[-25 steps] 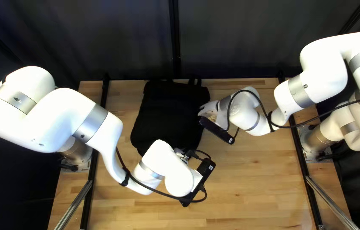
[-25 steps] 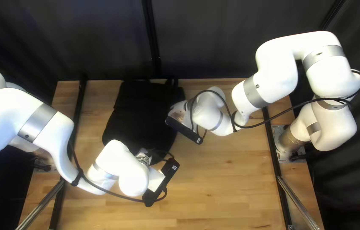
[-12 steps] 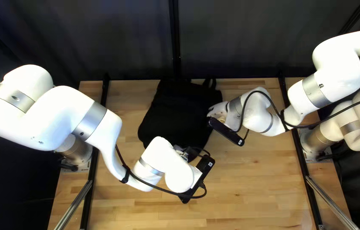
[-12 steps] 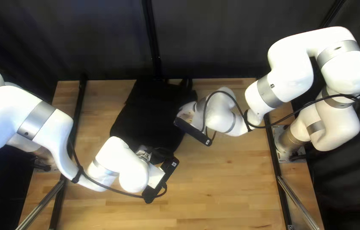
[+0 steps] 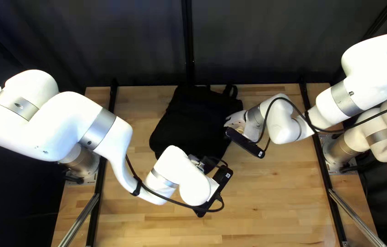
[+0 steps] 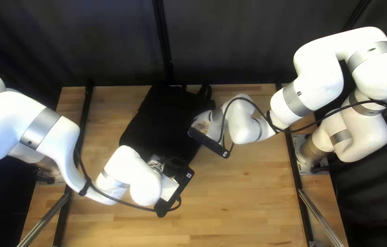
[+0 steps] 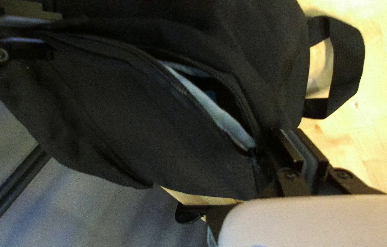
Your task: Remove a lunch box from a kids backpack
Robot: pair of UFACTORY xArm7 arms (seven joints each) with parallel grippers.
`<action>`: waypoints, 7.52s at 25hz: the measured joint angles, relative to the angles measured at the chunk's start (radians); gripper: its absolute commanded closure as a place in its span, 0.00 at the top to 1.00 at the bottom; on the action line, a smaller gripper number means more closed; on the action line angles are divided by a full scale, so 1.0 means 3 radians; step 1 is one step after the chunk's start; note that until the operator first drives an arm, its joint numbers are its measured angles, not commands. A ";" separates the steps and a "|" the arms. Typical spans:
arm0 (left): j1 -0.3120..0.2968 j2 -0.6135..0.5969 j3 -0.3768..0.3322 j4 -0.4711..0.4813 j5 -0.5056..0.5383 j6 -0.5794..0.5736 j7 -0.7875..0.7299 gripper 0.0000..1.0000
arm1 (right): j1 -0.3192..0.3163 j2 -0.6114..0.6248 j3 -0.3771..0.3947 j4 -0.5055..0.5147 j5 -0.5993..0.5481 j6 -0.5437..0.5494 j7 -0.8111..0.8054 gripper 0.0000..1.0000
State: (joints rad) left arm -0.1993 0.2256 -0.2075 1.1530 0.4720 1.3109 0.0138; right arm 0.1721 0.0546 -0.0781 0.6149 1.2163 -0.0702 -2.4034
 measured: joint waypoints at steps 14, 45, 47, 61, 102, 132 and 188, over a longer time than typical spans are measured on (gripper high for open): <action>0.0046 -0.0240 0.0029 -0.0268 -0.0049 0.0046 -0.0023 0.00 | -0.0779 -0.0375 0.0341 -0.0444 -0.3022 0.0248 0.2680 0.00; 0.0304 -0.1210 0.0286 -0.1389 -0.0081 -0.0581 0.0063 0.00 | -0.0689 -0.0373 0.0277 -0.0462 -0.2747 0.0351 0.2431 0.00; 0.0325 -0.1283 0.0315 -0.1469 -0.0074 -0.0634 0.0082 0.00 | -0.0682 -0.0373 0.0273 -0.0466 -0.2728 0.0349 0.2413 0.00; 0.0503 -0.1942 0.0643 -0.2132 -0.0002 -0.1120 0.0378 0.00 | -0.0662 -0.0386 0.0262 -0.0477 -0.2680 0.0347 0.2368 0.00; 0.0681 -0.2251 0.0951 -0.1890 -0.0383 -0.0627 0.0597 1.00 | -0.0912 -0.0839 0.0569 -0.0806 -0.3099 0.0621 0.2894 0.00; 0.0239 -0.2558 -0.0147 -0.0645 -0.0897 0.1349 -0.0373 1.00 | -0.2105 -0.0984 0.1758 0.0487 -0.4779 0.2485 0.5145 1.00; 0.0316 -0.2748 -0.0178 -0.0531 -0.0918 0.1925 -0.0572 1.00 | -0.1310 0.0932 0.1764 0.2080 -0.6216 0.2991 0.8985 0.00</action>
State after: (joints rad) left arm -0.1046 -0.5988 -0.2610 0.9936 0.1966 1.8882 -0.1577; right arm -0.2210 0.3342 0.4510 1.2388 -0.6485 0.8270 0.2922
